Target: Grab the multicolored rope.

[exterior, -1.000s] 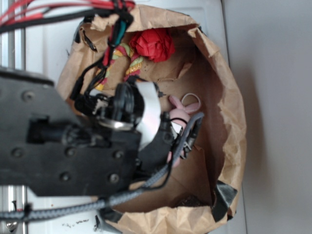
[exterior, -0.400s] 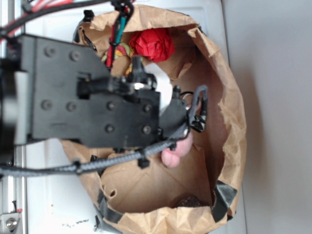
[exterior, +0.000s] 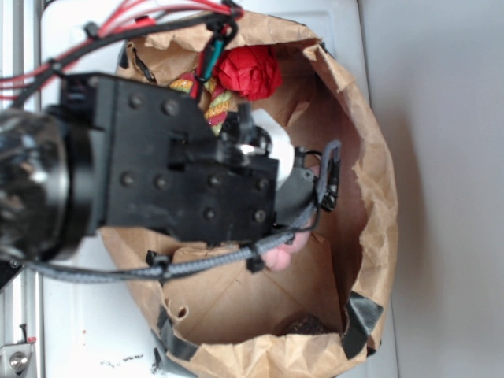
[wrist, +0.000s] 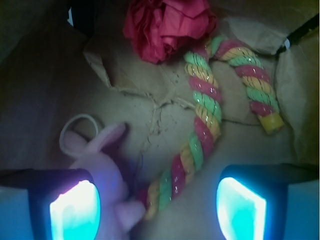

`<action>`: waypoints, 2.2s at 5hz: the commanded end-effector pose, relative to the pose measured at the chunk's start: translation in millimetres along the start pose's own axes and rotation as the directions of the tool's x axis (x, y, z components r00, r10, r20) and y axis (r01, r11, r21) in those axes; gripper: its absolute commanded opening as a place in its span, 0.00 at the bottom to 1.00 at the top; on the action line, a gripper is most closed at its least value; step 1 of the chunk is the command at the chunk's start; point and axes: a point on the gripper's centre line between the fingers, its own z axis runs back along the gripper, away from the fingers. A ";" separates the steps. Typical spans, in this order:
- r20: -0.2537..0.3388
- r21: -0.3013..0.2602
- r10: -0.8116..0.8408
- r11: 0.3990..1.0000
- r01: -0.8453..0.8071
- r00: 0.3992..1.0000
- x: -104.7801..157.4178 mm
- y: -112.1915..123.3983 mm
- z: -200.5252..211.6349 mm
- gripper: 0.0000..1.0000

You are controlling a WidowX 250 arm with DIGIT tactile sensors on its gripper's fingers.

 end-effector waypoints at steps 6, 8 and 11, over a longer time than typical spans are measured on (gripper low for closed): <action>-0.037 0.047 0.184 0.982 -0.182 0.982 10.0 19.4 -36.6 1.00; -0.038 0.076 0.183 0.981 -0.180 0.982 6.7 9.9 -47.7 1.00; -0.002 0.094 0.158 0.983 -0.157 0.987 8.4 11.1 -50.2 0.00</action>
